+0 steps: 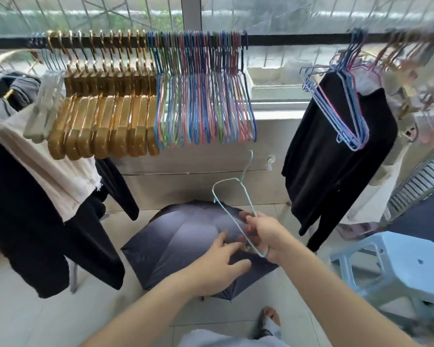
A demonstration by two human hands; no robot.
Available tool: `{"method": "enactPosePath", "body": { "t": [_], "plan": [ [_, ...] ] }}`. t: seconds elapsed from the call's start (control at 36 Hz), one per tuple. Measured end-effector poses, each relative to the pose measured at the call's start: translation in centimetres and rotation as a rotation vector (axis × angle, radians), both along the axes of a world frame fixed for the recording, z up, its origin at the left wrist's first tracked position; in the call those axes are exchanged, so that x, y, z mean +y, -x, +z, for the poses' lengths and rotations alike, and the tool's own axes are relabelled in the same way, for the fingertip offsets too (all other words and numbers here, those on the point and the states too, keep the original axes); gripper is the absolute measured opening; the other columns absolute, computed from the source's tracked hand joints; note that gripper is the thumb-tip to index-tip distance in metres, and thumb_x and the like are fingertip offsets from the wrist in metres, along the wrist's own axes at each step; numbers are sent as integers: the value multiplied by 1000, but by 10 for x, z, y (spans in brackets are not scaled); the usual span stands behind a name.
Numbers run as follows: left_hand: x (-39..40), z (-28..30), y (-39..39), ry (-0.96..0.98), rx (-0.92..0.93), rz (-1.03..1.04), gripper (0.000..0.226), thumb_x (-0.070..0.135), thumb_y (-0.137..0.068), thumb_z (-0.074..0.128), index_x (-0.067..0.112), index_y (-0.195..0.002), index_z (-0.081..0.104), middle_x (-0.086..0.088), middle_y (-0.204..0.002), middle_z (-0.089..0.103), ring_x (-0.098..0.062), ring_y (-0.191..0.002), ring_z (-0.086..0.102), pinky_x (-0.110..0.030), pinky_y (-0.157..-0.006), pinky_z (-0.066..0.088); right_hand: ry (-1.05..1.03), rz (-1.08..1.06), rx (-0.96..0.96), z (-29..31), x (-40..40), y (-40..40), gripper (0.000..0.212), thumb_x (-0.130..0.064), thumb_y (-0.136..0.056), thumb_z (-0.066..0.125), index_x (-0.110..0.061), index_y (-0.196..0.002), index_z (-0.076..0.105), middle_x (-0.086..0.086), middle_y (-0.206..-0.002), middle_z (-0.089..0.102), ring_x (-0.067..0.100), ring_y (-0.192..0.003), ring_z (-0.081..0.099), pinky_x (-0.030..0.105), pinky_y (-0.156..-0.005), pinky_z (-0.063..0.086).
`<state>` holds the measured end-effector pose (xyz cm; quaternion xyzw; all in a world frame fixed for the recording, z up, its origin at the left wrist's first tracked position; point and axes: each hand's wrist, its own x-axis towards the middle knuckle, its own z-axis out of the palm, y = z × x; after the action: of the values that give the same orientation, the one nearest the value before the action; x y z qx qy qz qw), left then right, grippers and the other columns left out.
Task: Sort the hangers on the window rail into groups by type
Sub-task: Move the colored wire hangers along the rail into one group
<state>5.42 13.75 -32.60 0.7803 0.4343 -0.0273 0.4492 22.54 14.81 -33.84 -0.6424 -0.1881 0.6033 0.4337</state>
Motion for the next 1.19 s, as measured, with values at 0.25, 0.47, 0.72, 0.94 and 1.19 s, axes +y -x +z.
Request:
{"method": "enactPosePath", "body": {
  "t": [0.25, 0.47, 0.72, 0.94, 1.19],
  "plan": [
    [67, 91, 6, -391, -249, 183, 19, 20, -102, 58, 28, -109, 73, 19, -90, 70, 6, -83, 63, -12, -72, 44, -94, 69, -481, 107, 31, -100, 26, -29, -110, 41, -17, -118, 62, 10, -101, 60, 31, -90, 73, 43, -80, 56],
    [120, 187, 25, -567, -419, 259, 17, 14, -105, 55, 21, -103, 70, -1, -90, 74, -7, -46, 52, -14, -41, 38, -216, -64, -631, 186, 34, -164, 26, -38, -108, 45, -20, -113, 64, 13, -104, 58, 38, -93, 74, 47, -86, 60],
    [148, 225, 17, -676, -369, 292, 16, 13, -104, 55, 18, -104, 70, -3, -90, 72, 1, -38, 49, -13, -39, 38, -175, -88, -637, 225, 77, -186, 37, -43, -108, 41, -15, -126, 58, 13, -111, 58, 34, -89, 73, 39, -66, 55],
    [148, 218, 9, -616, -359, 265, 15, 15, -105, 56, 18, -114, 68, 4, -103, 71, -29, -87, 73, -49, -76, 62, -104, -45, -570, 222, 95, -197, 38, -42, -109, 40, -11, -125, 57, 17, -117, 57, 40, -97, 72, 54, -94, 56],
    [154, 213, 8, -586, -358, 291, 15, 15, -105, 55, 19, -117, 63, 7, -105, 66, -10, -91, 70, -20, -69, 51, -7, -122, -612, 212, 99, -217, 38, -33, -110, 36, -4, -128, 53, 18, -108, 58, 37, -92, 66, 48, -72, 55]
  ]
}}
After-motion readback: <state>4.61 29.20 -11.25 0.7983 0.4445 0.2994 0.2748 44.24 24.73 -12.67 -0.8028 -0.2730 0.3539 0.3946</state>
